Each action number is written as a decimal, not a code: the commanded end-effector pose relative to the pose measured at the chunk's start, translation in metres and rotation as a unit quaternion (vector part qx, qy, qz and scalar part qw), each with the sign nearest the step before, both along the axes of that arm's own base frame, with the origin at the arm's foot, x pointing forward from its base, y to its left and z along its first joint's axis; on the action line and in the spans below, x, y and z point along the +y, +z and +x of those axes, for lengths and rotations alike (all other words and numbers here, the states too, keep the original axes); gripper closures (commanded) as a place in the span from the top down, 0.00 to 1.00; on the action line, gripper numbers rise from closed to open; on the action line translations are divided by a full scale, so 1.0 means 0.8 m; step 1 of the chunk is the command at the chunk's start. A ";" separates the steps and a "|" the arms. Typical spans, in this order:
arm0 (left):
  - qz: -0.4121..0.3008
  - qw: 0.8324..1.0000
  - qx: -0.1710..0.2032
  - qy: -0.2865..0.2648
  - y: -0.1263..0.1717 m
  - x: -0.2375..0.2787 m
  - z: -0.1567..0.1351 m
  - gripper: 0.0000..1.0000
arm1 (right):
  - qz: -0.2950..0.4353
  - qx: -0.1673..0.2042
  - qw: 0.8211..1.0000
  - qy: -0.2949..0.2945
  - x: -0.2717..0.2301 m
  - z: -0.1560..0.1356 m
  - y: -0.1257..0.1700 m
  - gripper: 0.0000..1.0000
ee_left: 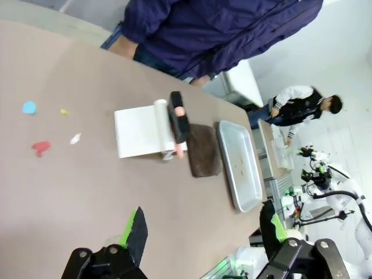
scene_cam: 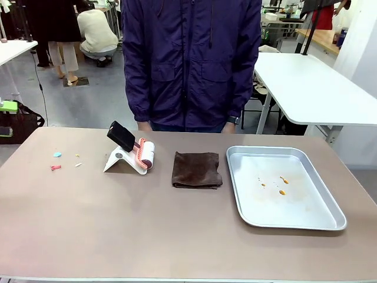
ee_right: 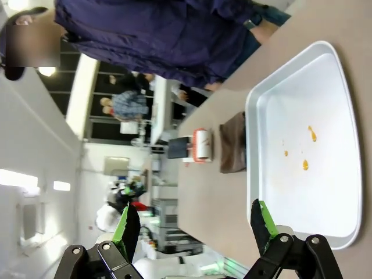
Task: Clean the surface of the table.
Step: Hold the Lint Roller with your left hand and the towel with your right hand.
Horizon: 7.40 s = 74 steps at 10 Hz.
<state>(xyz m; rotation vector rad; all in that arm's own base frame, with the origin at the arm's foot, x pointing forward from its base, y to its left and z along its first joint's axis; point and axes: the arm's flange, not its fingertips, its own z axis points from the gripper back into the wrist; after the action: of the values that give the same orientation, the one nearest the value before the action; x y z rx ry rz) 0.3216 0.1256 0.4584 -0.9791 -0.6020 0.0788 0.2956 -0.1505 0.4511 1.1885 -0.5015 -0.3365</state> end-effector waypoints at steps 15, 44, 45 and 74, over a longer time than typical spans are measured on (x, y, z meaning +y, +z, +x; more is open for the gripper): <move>0.204 0.960 0.147 -0.125 0.051 -0.173 0.251 1.00 | -0.369 0.027 0.907 0.200 0.503 0.135 -0.045 1.00; 0.085 0.959 0.258 -0.083 -0.085 -0.245 0.292 1.00 | -0.532 0.140 0.832 0.076 0.615 0.253 -0.159 1.00; 0.082 0.959 0.259 -0.085 -0.087 -0.243 0.291 1.00 | -0.535 0.146 0.829 0.075 0.616 0.257 -0.162 1.00; 0.034 0.976 0.192 -0.092 -0.073 -0.219 0.269 0.00 | -0.479 0.233 0.842 0.090 0.561 0.263 -0.147 0.00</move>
<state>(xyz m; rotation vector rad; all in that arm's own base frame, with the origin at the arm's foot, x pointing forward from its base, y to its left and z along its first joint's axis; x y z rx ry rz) 0.5499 -0.0558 0.3977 -0.8631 -0.1438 0.1094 0.5185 0.3184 0.3196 0.0562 -0.0861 -0.1485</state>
